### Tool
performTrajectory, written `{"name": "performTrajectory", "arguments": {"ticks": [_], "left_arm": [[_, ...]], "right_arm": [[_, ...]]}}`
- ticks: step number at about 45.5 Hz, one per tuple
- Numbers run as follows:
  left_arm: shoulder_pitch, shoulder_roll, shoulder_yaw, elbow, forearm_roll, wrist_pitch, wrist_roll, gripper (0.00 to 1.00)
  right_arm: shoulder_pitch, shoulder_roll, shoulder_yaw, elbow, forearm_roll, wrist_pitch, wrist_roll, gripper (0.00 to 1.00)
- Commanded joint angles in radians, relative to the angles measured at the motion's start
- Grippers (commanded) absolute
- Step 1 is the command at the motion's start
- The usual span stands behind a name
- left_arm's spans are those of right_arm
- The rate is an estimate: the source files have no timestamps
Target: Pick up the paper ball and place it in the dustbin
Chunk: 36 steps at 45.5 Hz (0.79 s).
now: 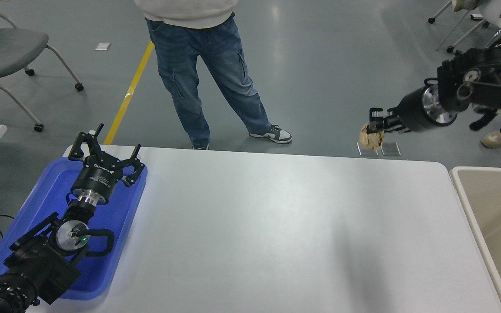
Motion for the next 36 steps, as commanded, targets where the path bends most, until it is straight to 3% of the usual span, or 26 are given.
{"name": "performTrajectory", "arguments": {"ticks": [1, 16, 36], "left_arm": [[0.000, 0.000, 0.000, 0.000, 0.000, 0.000, 0.000, 1.00], [0.000, 0.000, 0.000, 0.000, 0.000, 0.000, 0.000, 1.00], [0.000, 0.000, 0.000, 0.000, 0.000, 0.000, 0.000, 1.00]], "right_arm": [[0.127, -0.085, -0.003, 0.035, -0.001, 0.065, 0.000, 0.00], [0.111, -0.140, -0.007, 0.023, -0.051, 0.055, 0.002, 0.00], [-0.151, -0.268, -0.006, -0.264, -0.057, -0.023, 0.003, 0.00]]}}
